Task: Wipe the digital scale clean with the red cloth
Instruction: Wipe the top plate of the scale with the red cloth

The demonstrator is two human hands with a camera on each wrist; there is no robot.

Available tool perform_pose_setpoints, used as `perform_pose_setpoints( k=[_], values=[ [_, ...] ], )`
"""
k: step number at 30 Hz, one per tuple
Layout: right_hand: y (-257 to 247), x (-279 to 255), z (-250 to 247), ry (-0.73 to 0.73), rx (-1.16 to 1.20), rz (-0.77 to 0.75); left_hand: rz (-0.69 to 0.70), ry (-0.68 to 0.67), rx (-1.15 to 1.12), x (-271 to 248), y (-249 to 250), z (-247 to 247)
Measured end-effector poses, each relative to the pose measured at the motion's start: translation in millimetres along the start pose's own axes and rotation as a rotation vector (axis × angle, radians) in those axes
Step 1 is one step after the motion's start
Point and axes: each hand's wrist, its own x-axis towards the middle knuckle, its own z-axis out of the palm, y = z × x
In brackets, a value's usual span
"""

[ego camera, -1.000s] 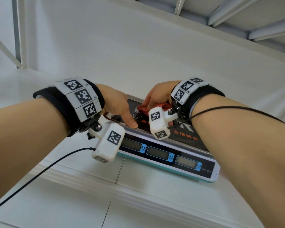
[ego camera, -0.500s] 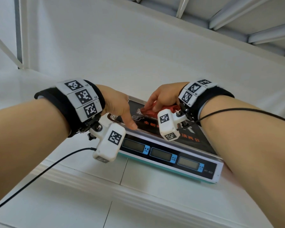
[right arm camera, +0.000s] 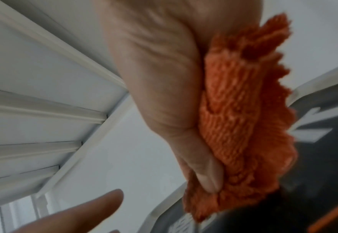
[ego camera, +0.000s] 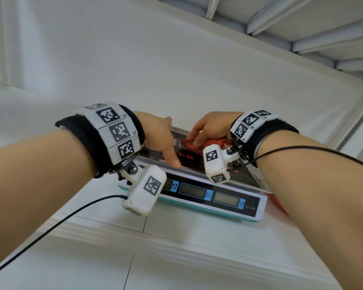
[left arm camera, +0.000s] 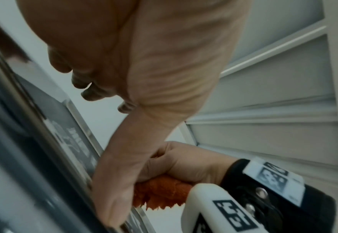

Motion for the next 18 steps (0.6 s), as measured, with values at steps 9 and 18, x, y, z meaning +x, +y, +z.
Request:
perform_pose_setpoints(
  k=[9, 18],
  values=[
    [34, -2, -4, 0.047, -0.128, 0.114, 0.098, 0.025, 0.080, -4, 32, 14],
    [26, -13, -5, -0.107, 0.056, -0.044, 0.098, 0.022, 0.138, 2, 49, 24]
  ],
)
